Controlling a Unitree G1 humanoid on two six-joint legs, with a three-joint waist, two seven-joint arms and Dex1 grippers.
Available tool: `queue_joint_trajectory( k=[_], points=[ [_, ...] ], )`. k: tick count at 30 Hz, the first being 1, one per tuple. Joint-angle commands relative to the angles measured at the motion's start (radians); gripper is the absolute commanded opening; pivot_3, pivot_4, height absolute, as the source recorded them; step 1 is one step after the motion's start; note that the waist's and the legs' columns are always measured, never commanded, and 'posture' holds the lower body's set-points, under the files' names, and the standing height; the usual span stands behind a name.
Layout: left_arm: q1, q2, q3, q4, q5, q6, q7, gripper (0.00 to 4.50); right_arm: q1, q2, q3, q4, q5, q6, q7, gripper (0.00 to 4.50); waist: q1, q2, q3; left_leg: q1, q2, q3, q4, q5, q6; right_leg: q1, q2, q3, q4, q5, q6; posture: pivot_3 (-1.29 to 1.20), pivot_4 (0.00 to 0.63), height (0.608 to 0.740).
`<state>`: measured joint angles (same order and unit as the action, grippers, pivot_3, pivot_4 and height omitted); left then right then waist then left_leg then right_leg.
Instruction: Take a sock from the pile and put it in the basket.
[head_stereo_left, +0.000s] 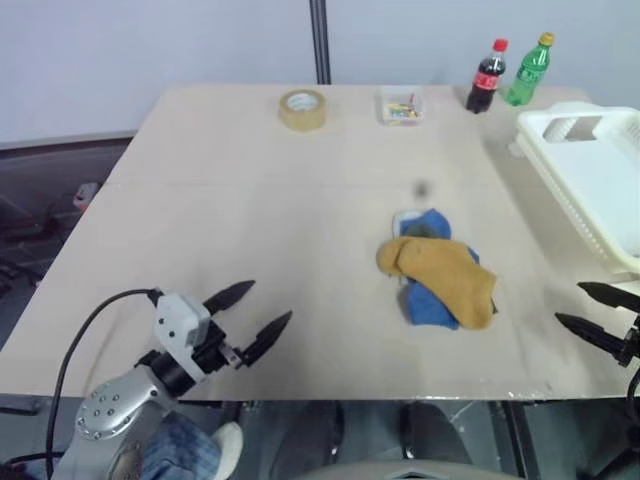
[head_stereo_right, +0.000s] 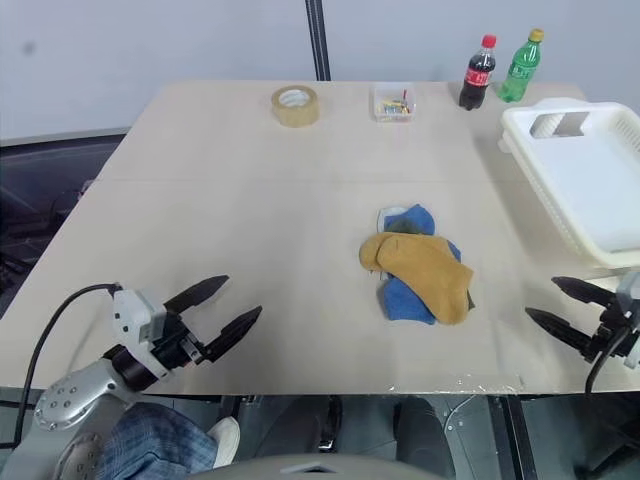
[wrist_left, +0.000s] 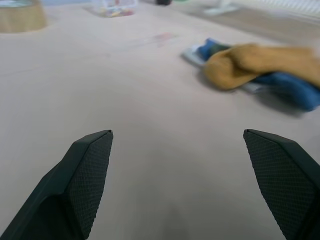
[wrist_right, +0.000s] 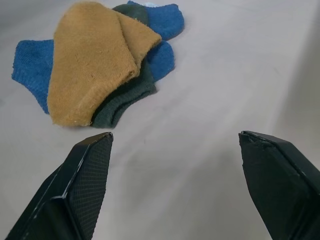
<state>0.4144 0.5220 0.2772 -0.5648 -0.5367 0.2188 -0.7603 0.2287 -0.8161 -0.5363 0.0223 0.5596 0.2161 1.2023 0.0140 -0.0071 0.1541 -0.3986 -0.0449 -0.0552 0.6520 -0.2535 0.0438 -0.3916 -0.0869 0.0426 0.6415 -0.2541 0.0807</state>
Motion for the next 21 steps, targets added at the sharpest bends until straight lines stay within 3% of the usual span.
queue_joint_trajectory(
  k=[1,10,21],
  points=[
    [0.000,0.025,0.040,-0.006,-0.025,-0.012,-0.025,4.50,-0.018,-0.006,0.011,-0.033,0.006,-0.004,-0.001,4.17,0.000,0.000,0.000,0.000,0.000,0.000,0.000,0.000,0.000,0.000,0.000,0.000,0.000,0.000,0.000,0.00,0.150,0.738],
    [0.002,0.135,0.114,0.032,-0.198,-0.002,-0.270,4.50,-0.168,-0.006,0.196,-0.253,-0.018,0.109,-0.124,4.17,-0.002,0.001,0.000,0.000,0.000,0.000,0.000,0.000,0.000,0.000,0.000,0.000,0.000,-0.001,-0.001,0.00,0.150,0.738],
    [-0.047,0.171,0.130,0.076,-0.212,-0.003,-0.340,4.50,-0.272,0.033,0.275,-0.221,-0.043,0.085,-0.149,4.17,-0.004,0.001,0.001,-0.001,-0.002,-0.003,0.000,0.000,0.000,0.000,-0.001,-0.002,0.000,0.001,0.001,0.00,0.150,0.738]
  ],
)
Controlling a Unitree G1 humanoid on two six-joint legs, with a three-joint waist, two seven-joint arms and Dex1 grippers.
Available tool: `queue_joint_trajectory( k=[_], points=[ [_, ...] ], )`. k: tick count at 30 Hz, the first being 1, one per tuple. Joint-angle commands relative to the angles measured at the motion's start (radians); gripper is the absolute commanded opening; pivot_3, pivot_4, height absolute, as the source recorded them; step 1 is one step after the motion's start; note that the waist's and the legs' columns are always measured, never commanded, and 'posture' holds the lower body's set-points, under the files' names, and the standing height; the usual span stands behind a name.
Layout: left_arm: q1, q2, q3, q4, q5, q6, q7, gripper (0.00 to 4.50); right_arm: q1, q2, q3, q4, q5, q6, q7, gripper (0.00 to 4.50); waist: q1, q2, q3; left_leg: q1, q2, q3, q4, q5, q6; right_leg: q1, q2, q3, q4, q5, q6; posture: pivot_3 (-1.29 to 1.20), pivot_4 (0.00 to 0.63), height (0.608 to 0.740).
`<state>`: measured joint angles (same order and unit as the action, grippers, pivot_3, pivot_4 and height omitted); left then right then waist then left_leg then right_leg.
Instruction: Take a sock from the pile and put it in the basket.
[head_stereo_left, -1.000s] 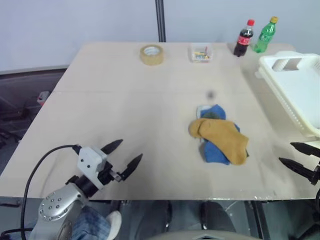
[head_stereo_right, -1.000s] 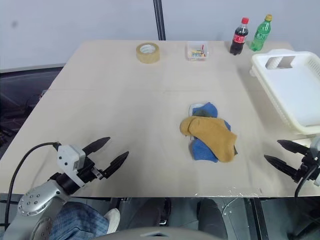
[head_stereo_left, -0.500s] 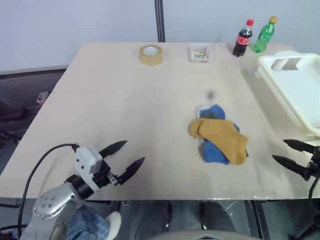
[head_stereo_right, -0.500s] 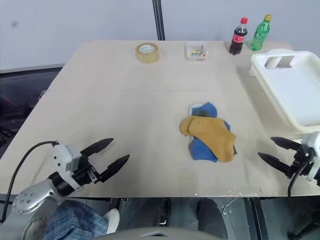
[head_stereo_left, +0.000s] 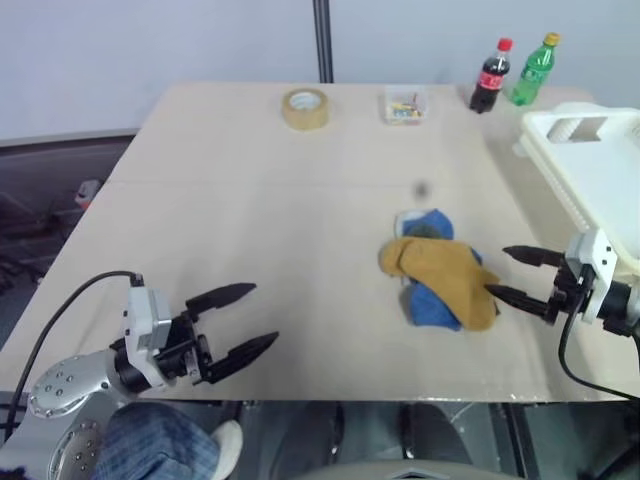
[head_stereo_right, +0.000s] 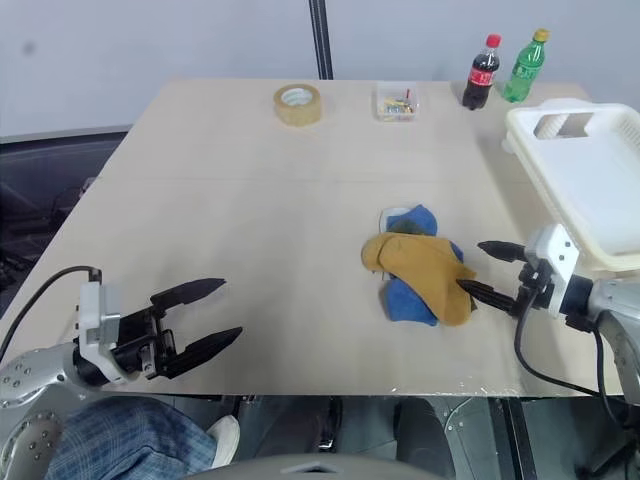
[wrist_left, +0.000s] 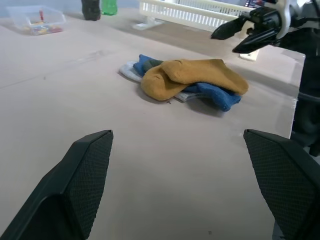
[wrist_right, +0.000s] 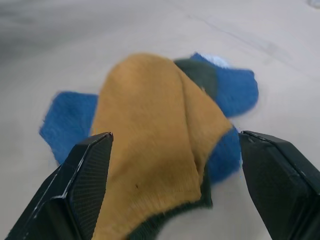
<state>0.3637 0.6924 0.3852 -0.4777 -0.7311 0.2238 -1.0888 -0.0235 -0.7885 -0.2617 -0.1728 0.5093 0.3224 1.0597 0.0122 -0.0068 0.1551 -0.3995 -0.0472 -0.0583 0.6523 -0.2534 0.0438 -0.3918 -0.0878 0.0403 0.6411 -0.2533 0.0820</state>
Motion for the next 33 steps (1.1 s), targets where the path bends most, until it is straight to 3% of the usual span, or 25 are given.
queue_joint_trajectory(
  k=[1,5,12,19,22,28,33],
  points=[
    [0.005,-0.001,0.021,-0.013,-0.021,-0.006,-0.014,4.50,-0.027,0.011,0.013,-0.034,-0.005,-0.027,-0.013,4.17,-0.003,0.001,0.000,0.000,0.001,0.000,0.000,0.000,0.000,0.000,0.000,0.000,0.000,0.000,0.000,0.00,0.150,0.738],
    [0.019,0.000,0.021,-0.022,-0.020,-0.009,-0.027,4.50,-0.086,0.031,0.074,-0.064,-0.039,-0.037,-0.040,4.17,-0.008,0.001,0.000,0.001,0.001,0.000,0.000,0.000,0.000,0.000,0.000,0.000,0.001,0.000,0.000,0.00,0.150,0.738],
    [0.016,0.012,0.018,0.001,0.007,-0.035,-0.068,4.50,-0.331,0.089,0.331,-0.014,-0.253,0.038,-0.149,4.17,-0.024,0.001,0.000,0.001,0.001,0.000,0.000,0.000,0.000,-0.001,0.000,0.000,0.001,0.000,0.000,0.00,0.150,0.738],
    [0.014,-0.005,0.011,0.020,0.032,-0.063,-0.067,4.50,-0.438,0.143,0.417,0.049,-0.289,0.056,-0.128,4.17,-0.019,0.000,0.001,-0.001,-0.002,-0.002,-0.001,0.000,-0.001,-0.002,0.000,-0.001,0.000,0.000,0.000,0.00,0.150,0.738],
    [0.028,-0.023,0.006,0.010,0.043,-0.074,-0.052,4.50,-0.455,0.125,0.433,0.077,-0.299,0.063,-0.091,3.38,-0.023,0.000,0.001,-0.001,-0.002,-0.002,-0.001,0.000,-0.001,-0.002,-0.002,-0.001,0.000,0.000,0.000,0.00,0.150,0.738],
    [0.050,-0.043,0.007,0.004,0.053,-0.090,-0.040,4.50,-0.447,0.110,0.431,0.079,-0.297,0.061,-0.053,0.27,-0.025,0.001,0.001,-0.001,-0.001,-0.002,-0.002,0.000,-0.001,-0.003,-0.001,-0.001,0.001,0.000,0.000,0.00,0.150,0.738],
    [0.058,-0.044,0.011,-0.001,0.046,-0.090,-0.037,4.50,-0.448,0.120,0.428,0.056,-0.280,0.071,-0.033,0.12,-0.025,0.001,0.001,-0.001,-0.001,-0.002,-0.002,0.000,-0.001,-0.003,-0.001,-0.001,0.001,0.000,0.000,0.00,0.150,0.738]
  ],
)
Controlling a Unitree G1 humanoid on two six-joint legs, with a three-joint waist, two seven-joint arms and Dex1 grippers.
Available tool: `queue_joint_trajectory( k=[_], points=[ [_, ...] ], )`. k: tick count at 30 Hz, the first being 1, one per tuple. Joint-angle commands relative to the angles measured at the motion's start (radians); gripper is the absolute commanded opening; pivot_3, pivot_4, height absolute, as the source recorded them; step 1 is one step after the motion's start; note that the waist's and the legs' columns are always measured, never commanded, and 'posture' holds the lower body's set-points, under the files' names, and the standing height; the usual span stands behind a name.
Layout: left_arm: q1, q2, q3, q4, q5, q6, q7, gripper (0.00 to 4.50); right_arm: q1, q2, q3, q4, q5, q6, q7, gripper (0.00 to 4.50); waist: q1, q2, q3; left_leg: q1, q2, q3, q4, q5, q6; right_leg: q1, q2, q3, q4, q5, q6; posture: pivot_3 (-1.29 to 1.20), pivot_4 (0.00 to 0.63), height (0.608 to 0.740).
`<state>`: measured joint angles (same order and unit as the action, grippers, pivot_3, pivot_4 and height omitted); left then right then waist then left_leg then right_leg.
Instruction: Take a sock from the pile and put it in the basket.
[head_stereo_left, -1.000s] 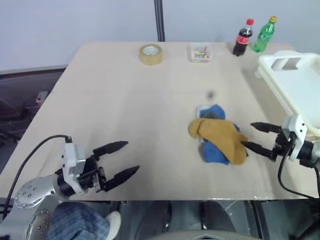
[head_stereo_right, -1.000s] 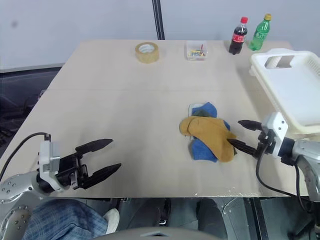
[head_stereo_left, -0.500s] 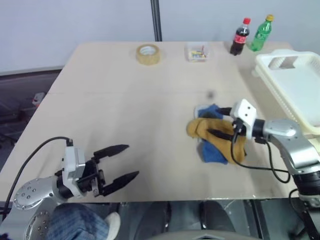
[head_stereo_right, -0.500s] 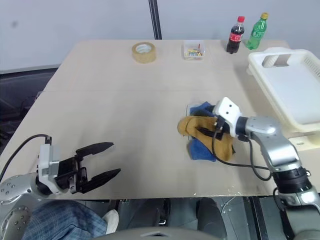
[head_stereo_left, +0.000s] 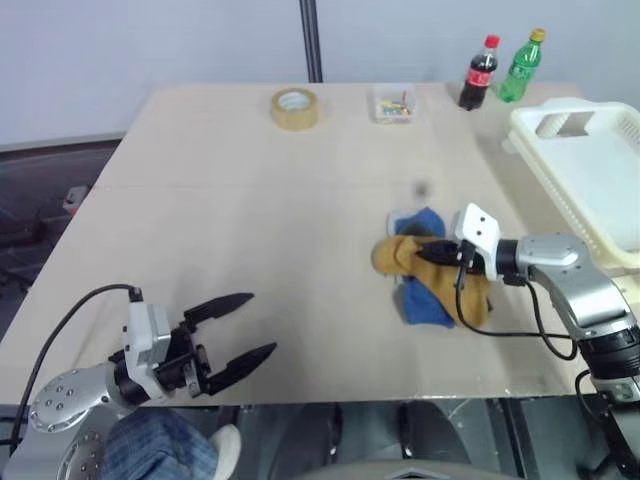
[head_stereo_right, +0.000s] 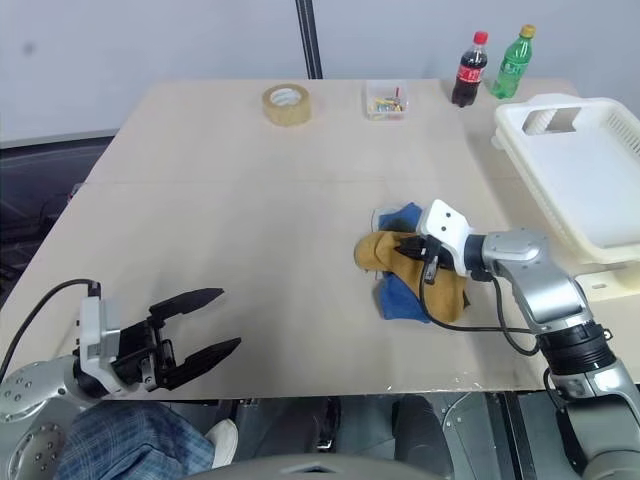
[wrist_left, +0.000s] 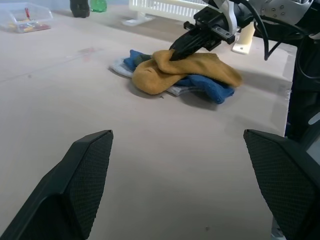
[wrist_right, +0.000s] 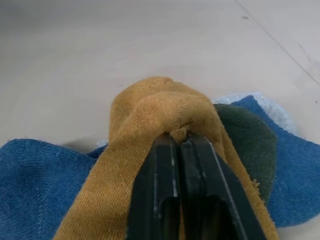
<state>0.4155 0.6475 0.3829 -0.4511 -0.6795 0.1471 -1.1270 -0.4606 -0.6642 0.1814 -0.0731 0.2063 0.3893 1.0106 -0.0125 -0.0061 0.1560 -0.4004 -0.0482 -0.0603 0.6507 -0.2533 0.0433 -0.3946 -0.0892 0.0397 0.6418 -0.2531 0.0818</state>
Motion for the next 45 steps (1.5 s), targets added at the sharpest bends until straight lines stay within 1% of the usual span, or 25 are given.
queue_joint_trajectory(
  k=[1,6,8,11,15,16,18,21,23,25,26,28,29,30,31,34,37,40,43,45],
  points=[
    [0.006,0.002,0.015,-0.028,-0.008,-0.012,0.001,4.50,-0.014,-0.002,-0.019,-0.062,0.041,0.021,0.025,0.12,0.000,0.000,0.000,0.000,0.000,0.000,0.000,0.000,0.000,0.000,0.000,0.000,0.000,0.000,0.000,0.00,0.150,0.738],
    [0.005,0.010,0.024,-0.025,-0.016,-0.009,-0.005,4.50,-0.032,0.011,-0.005,-0.179,0.127,0.119,0.062,0.12,0.000,0.000,0.000,0.000,0.000,0.000,0.000,0.000,0.000,0.000,0.000,0.000,0.000,0.000,0.000,0.00,0.150,0.738],
    [0.008,0.014,0.030,-0.028,-0.019,-0.006,-0.004,4.50,-0.060,0.053,0.030,-0.210,0.130,0.157,0.037,0.12,-0.004,0.000,0.000,0.000,0.000,0.000,0.000,0.000,0.000,0.000,0.000,0.000,0.000,0.000,0.000,0.00,0.150,0.738],
    [0.013,0.021,0.041,-0.028,-0.022,-0.002,-0.005,4.50,-0.122,0.139,0.107,-0.187,0.095,0.163,0.009,0.12,-0.004,0.000,0.000,0.001,0.001,0.000,0.000,0.000,0.000,0.000,0.001,0.000,0.001,0.000,0.000,0.00,0.150,0.738],
    [0.038,0.017,0.047,-0.028,-0.010,-0.016,-0.003,4.50,-0.259,0.287,0.246,-0.033,-0.025,0.101,-0.040,0.12,-0.008,0.001,0.000,0.001,0.001,0.000,-0.001,0.000,0.000,-0.001,0.001,0.001,0.001,0.000,0.000,0.00,0.150,0.738],
    [0.057,0.011,0.055,-0.040,-0.010,-0.018,0.004,4.50,-0.317,0.362,0.283,0.042,-0.051,0.090,-0.062,0.12,-0.009,0.000,0.000,0.000,0.000,0.000,-0.001,0.000,-0.001,-0.001,0.001,0.000,0.001,0.000,0.000,0.00,0.150,0.738],
    [0.084,0.000,0.068,-0.056,-0.010,-0.022,0.017,4.50,-0.397,0.467,0.325,0.164,-0.091,0.064,-0.083,0.12,-0.023,0.001,0.001,0.001,0.000,0.000,-0.001,0.000,-0.001,-0.002,0.001,0.001,0.001,0.000,0.000,0.00,0.150,0.738],
    [0.139,-0.024,0.091,-0.074,-0.004,-0.041,0.028,4.50,-0.493,0.599,0.372,0.375,-0.153,-0.008,-0.100,0.12,-0.029,0.001,0.001,0.000,0.000,0.000,-0.003,0.003,-0.006,-0.004,0.002,0.001,0.001,0.000,0.000,0.00,0.150,0.738],
    [0.172,-0.041,0.101,-0.098,-0.004,-0.050,0.042,4.50,-0.530,0.661,0.391,0.478,-0.175,-0.077,-0.083,0.12,-0.027,0.000,0.001,0.000,0.000,0.000,-0.004,0.003,-0.007,-0.004,0.003,0.000,0.001,0.000,-0.001,0.00,0.150,0.738],
    [0.199,-0.055,0.107,-0.120,-0.005,-0.055,0.057,4.50,-0.548,0.688,0.418,0.536,-0.195,-0.147,-0.030,0.12,-0.025,0.000,0.001,0.000,-0.001,-0.001,-0.004,0.003,-0.007,-0.004,0.004,-0.001,0.001,0.000,-0.001,0.00,0.150,0.738],
    [0.211,-0.062,0.109,-0.129,-0.004,-0.056,0.064,4.50,-0.553,0.692,0.433,0.552,-0.205,-0.178,0.000,0.68,-0.025,0.000,0.001,0.000,-0.002,-0.001,-0.004,0.003,-0.007,-0.004,0.004,-0.001,0.001,0.000,-0.001,0.00,0.150,0.738],
    [0.238,-0.078,0.111,-0.145,-0.001,-0.064,0.073,4.50,-0.543,0.687,0.461,0.532,-0.210,-0.208,0.072,1.42,-0.026,0.000,0.001,0.000,-0.002,-0.001,-0.004,0.003,-0.007,-0.004,0.003,-0.002,0.001,0.000,-0.001,0.00,0.150,0.738],
    [0.244,-0.081,0.110,-0.149,0.000,-0.066,0.077,4.50,-0.539,0.685,0.463,0.522,-0.209,-0.210,0.092,1.95,-0.029,0.001,0.001,0.000,-0.002,-0.001,-0.004,0.003,-0.007,-0.004,0.003,-0.002,0.001,0.000,-0.001,0.00,0.150,0.738],
    [0.249,-0.085,0.108,-0.152,0.001,-0.069,0.082,4.50,-0.534,0.689,0.453,0.509,-0.206,-0.200,0.093,2.57,-0.030,0.001,0.001,0.000,-0.002,-0.001,-0.004,0.002,-0.007,-0.004,0.004,-0.002,0.002,0.000,-0.001,0.00,0.150,0.738],
    [0.251,-0.087,0.106,-0.153,0.002,-0.071,0.085,4.50,-0.532,0.693,0.436,0.500,-0.203,-0.189,0.076,3.67,-0.030,0.001,0.001,0.001,0.000,-0.002,-0.004,0.002,-0.007,-0.004,0.005,-0.002,0.003,0.000,-0.001,0.00,0.150,0.738],
    [0.240,-0.088,0.097,-0.148,0.004,-0.072,0.092,4.50,-0.537,0.637,0.365,0.420,-0.179,-0.123,0.081,3.67,-0.030,0.002,0.002,0.002,0.001,-0.003,-0.005,0.002,-0.007,-0.004,0.007,-0.002,0.005,-0.001,-0.003,0.00,0.150,0.738],
    [0.226,-0.078,0.090,-0.138,0.003,-0.070,0.083,4.50,-0.514,0.566,0.340,0.380,-0.192,-0.108,0.084,3.67,-0.024,0.001,0.001,0.001,0.000,-0.004,-0.005,0.002,-0.007,-0.004,0.006,-0.003,0.004,-0.001,-0.003,0.00,0.150,0.738],
    [0.190,-0.059,0.089,-0.120,0.000,-0.060,0.077,4.50,-0.469,0.467,0.284,0.308,-0.175,-0.018,0.087,3.67,-0.024,0.001,0.001,0.001,-0.001,-0.004,-0.004,0.002,-0.007,-0.004,0.006,-0.003,0.004,-0.001,-0.003,0.00,0.150,0.738],
    [0.159,-0.044,0.097,-0.114,-0.025,-0.043,0.073,4.50,-0.400,0.325,0.207,0.195,-0.132,0.119,0.117,3.67,-0.021,0.002,0.002,0.001,0.000,-0.004,-0.005,0.002,-0.007,-0.004,0.005,-0.003,0.004,-0.001,-0.003,0.00,0.150,0.738],
    [0.141,-0.036,0.097,-0.109,-0.032,-0.034,0.070,4.50,-0.366,0.230,0.175,0.146,-0.117,0.174,0.143,3.67,-0.022,0.003,0.003,0.000,-0.001,-0.004,-0.005,0.002,-0.007,-0.004,0.003,-0.005,0.003,-0.001,-0.003,0.00,0.150,0.738]
  ],
)
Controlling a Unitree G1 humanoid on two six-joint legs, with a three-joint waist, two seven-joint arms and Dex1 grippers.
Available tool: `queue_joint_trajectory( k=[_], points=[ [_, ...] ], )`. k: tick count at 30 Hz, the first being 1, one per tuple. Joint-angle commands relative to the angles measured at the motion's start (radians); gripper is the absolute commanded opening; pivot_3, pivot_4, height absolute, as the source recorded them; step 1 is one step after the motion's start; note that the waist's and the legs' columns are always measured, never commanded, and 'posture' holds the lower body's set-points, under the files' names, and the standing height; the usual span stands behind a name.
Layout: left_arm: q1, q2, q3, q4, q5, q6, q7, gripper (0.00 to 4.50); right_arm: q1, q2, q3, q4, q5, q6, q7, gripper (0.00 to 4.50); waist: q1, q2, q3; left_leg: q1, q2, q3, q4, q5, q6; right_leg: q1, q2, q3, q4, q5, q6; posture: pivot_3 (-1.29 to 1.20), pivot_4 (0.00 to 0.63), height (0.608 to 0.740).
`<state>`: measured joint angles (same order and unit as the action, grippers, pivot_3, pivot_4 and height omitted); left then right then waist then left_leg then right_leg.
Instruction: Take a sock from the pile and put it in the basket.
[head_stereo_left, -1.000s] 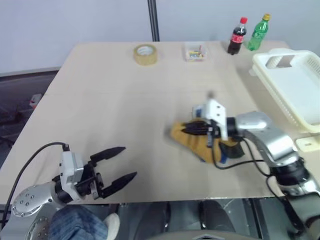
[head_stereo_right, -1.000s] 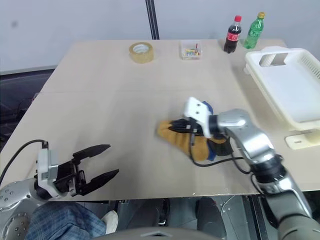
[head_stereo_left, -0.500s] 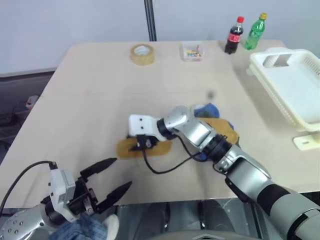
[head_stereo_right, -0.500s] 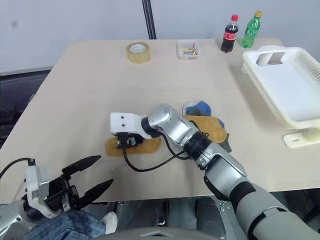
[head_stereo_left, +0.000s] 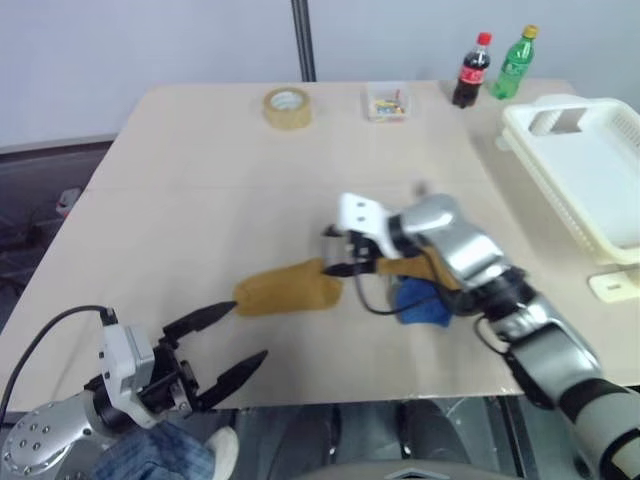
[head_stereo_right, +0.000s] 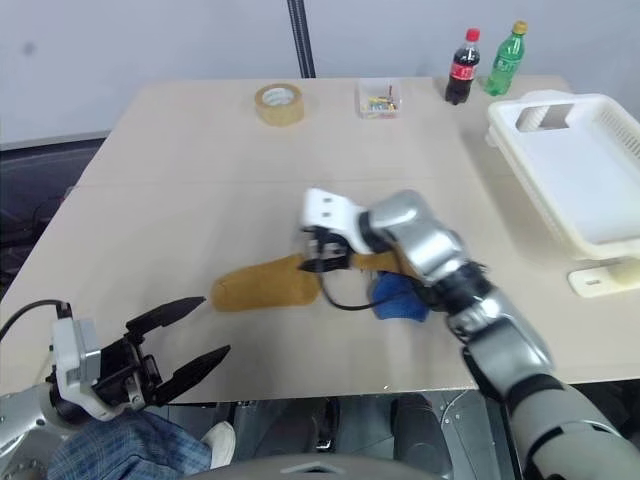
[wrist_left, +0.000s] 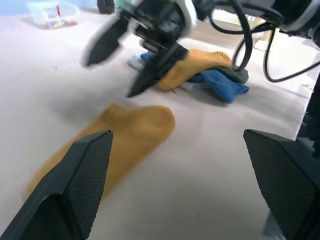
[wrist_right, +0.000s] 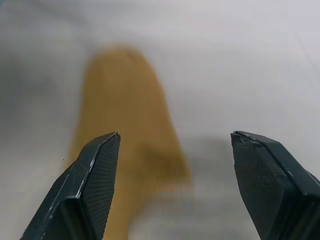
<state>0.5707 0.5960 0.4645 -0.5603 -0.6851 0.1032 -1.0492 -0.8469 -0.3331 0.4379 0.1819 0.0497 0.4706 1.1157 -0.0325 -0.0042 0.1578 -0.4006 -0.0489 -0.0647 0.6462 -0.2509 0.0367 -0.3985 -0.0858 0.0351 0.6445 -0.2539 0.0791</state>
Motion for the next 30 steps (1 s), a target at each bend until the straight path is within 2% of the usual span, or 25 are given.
queue_joint_trajectory(
  k=[1,5,19,22,28,29,30],
  points=[
    [-0.026,0.020,0.011,0.006,-0.028,0.012,-0.009,4.50,0.035,-0.147,-0.088,-0.121,0.038,0.105,0.048,3.67,-0.003,0.001,0.001,0.000,0.000,0.001,0.000,0.000,0.000,0.000,-0.001,0.001,-0.001,0.000,0.000,0.00,0.150,0.738],
    [-0.074,0.032,-0.013,0.028,-0.026,0.022,-0.022,4.50,0.069,-0.242,-0.103,-0.124,0.038,0.127,0.053,3.67,-0.010,0.001,0.001,0.000,0.002,0.001,-0.001,0.000,0.000,0.000,-0.001,0.001,-0.001,0.000,0.000,0.00,0.150,0.738],
    [-0.123,0.047,-0.030,0.067,-0.015,0.027,-0.043,4.50,0.097,-0.206,-0.084,-0.177,0.041,0.123,-0.012,3.67,-0.002,0.001,0.001,0.000,0.002,0.002,-0.001,0.000,0.000,0.000,-0.002,0.002,-0.001,0.000,0.000,0.00,0.150,0.738],
    [-0.120,0.046,-0.029,0.067,-0.014,0.026,-0.043,4.50,0.099,-0.204,-0.076,-0.161,0.031,0.122,-0.023,2.88,-0.002,0.001,0.001,0.000,0.002,0.002,-0.001,0.000,0.000,0.000,-0.002,0.002,-0.001,0.000,0.000,0.00,0.150,0.738],
    [-0.109,0.044,-0.025,0.063,-0.014,0.023,-0.041,4.50,0.098,-0.206,-0.073,-0.144,0.026,0.113,-0.035,0.35,-0.002,0.001,0.001,0.000,0.002,0.002,-0.001,0.000,0.000,0.000,-0.002,0.002,-0.001,0.000,0.000,0.00,0.150,0.738],
    [-0.107,0.043,-0.024,0.062,-0.015,0.023,-0.040,4.50,0.099,-0.207,-0.072,-0.146,0.027,0.113,-0.035,0.15,-0.002,0.001,0.001,0.000,0.002,0.002,-0.001,0.000,0.000,0.000,-0.002,0.002,-0.001,0.000,0.000,0.00,0.150,0.738],
    [-0.103,0.042,-0.023,0.059,-0.015,0.022,-0.039,4.50,0.101,-0.209,-0.071,-0.150,0.027,0.112,-0.033,0.15,-0.002,0.001,0.001,0.000,0.002,0.002,-0.001,0.000,0.000,0.000,-0.002,0.002,-0.001,0.000,0.000,0.00,0.150,0.738]
  ],
)
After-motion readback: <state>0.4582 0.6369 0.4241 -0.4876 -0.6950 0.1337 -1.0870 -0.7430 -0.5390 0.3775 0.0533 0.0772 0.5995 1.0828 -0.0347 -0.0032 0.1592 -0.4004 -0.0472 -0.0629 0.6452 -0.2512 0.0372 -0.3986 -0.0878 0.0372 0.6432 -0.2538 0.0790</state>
